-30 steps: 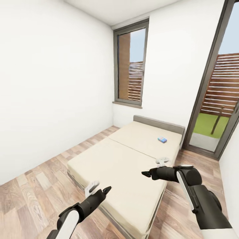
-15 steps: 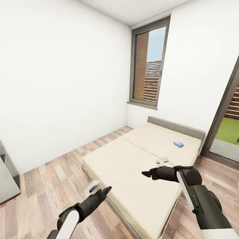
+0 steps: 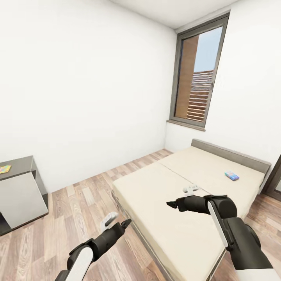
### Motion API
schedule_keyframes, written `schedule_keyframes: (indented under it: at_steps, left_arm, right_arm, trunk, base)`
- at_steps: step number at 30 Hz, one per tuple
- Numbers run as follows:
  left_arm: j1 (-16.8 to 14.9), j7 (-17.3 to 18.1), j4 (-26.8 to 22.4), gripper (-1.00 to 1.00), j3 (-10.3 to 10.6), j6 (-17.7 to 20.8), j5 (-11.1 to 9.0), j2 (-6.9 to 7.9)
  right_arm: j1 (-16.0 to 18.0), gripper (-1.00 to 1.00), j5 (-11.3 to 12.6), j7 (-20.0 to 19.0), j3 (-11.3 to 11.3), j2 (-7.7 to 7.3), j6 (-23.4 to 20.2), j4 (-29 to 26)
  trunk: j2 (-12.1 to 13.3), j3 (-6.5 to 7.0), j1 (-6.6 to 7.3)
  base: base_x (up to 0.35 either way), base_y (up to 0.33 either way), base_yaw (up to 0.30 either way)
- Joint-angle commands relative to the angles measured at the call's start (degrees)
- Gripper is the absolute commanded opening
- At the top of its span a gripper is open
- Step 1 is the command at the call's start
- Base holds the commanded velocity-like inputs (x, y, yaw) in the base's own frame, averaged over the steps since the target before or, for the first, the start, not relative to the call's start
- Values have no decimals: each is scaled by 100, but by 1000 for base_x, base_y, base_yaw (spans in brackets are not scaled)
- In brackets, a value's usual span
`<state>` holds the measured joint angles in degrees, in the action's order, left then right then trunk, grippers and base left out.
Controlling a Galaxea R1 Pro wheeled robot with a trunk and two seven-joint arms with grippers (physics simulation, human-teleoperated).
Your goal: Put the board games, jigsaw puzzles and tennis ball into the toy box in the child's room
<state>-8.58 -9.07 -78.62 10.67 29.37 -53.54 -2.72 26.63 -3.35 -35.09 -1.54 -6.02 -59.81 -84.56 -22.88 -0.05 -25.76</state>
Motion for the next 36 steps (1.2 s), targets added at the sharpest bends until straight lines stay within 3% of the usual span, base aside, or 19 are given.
schedule_keyframes:
  at_steps: [1, 36]
  left_arm:
    - [-3, -52, -5, 100, 3, 16, -59, -1]
    - [-1, -51, -5, 100, -3, 16, -60, 8]
  right_arm:
    - [1, 100, -35, -33, -4, -5, -19, -6]
    - [1, 100, -35, -33, -4, -4, -19, -8]
  trunk:
    - [-4, -3, -2]
    - [-4, -3, -2]
  base:
    - [0, 0, 298]
    - [0, 0, 298]
